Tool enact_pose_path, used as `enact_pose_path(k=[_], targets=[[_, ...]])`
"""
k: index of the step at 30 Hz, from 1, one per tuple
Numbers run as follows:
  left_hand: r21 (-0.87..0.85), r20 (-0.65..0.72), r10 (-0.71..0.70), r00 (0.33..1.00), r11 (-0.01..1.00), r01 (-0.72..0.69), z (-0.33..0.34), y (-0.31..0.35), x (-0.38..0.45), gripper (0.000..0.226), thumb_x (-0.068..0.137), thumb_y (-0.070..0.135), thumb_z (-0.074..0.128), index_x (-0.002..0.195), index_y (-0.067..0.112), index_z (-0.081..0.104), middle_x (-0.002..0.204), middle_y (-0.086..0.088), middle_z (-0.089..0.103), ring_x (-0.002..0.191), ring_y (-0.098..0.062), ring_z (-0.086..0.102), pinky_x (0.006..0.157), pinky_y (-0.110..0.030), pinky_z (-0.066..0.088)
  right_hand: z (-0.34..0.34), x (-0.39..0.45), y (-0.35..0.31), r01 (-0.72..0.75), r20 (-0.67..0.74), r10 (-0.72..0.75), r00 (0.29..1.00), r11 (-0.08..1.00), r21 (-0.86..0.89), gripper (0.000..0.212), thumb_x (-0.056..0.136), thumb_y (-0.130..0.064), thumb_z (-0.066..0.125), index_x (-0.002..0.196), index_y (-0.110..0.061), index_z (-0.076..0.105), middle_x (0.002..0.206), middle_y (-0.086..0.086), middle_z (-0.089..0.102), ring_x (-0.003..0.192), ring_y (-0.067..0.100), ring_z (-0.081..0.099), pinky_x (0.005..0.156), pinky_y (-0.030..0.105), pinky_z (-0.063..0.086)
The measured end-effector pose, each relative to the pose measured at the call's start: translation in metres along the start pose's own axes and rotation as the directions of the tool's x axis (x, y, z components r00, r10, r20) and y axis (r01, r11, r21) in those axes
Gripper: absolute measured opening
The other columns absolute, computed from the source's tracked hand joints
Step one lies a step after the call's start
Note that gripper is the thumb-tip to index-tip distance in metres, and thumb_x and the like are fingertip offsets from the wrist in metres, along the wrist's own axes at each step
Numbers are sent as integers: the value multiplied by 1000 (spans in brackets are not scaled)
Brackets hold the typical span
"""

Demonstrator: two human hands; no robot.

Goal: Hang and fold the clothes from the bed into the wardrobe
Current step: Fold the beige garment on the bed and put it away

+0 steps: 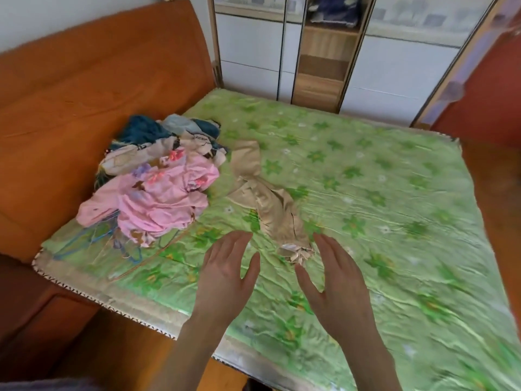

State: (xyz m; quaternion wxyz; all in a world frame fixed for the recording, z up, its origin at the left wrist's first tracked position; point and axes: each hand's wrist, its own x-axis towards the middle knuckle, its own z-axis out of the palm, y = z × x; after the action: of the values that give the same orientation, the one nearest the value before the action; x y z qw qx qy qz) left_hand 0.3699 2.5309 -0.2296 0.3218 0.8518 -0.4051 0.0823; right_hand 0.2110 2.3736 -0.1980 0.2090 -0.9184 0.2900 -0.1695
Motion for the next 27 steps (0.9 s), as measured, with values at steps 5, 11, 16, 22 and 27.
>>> enact_pose_path(k=[5,11,16,22,27], targets=[[-9,106,24,994,1000,-23,45,-28,36,45,105,36,52,142,12,60,138,-6,65,129,-29,60,105,-49,52,47,31,34,-158,40,157,987,987,31,75,99,-63,48,158,-19,36,158,4,47,145,25,45,112,52,46],[-14,190,75,979,997,-73,102,-64,70,43,105,35,50,138,11,62,132,-5,66,124,-27,62,103,-45,52,91,70,75,-278,128,276,953,961,1,78,96,-53,60,161,-21,30,158,6,45,145,28,45,112,49,44],[-24,272,78,959,997,-74,169,-94,83,44,104,37,47,136,11,63,128,-4,68,120,-23,62,102,-41,55,132,95,116,-385,130,386,913,922,-32,74,96,-42,65,159,-17,34,156,9,48,141,32,48,109,50,45],[-4,451,70,890,997,-77,263,-132,85,51,105,44,37,139,13,59,127,-1,68,117,-18,65,103,-36,54,202,113,173,-441,174,452,875,892,-100,73,98,-42,63,160,-21,32,155,5,49,139,28,51,109,47,46],[62,539,37,842,995,-84,351,-159,95,53,101,41,47,144,12,55,118,-2,69,105,-18,66,94,-34,57,273,120,216,-569,277,582,765,812,-133,77,103,-44,55,164,-23,16,164,-1,36,147,21,40,112,38,39]])
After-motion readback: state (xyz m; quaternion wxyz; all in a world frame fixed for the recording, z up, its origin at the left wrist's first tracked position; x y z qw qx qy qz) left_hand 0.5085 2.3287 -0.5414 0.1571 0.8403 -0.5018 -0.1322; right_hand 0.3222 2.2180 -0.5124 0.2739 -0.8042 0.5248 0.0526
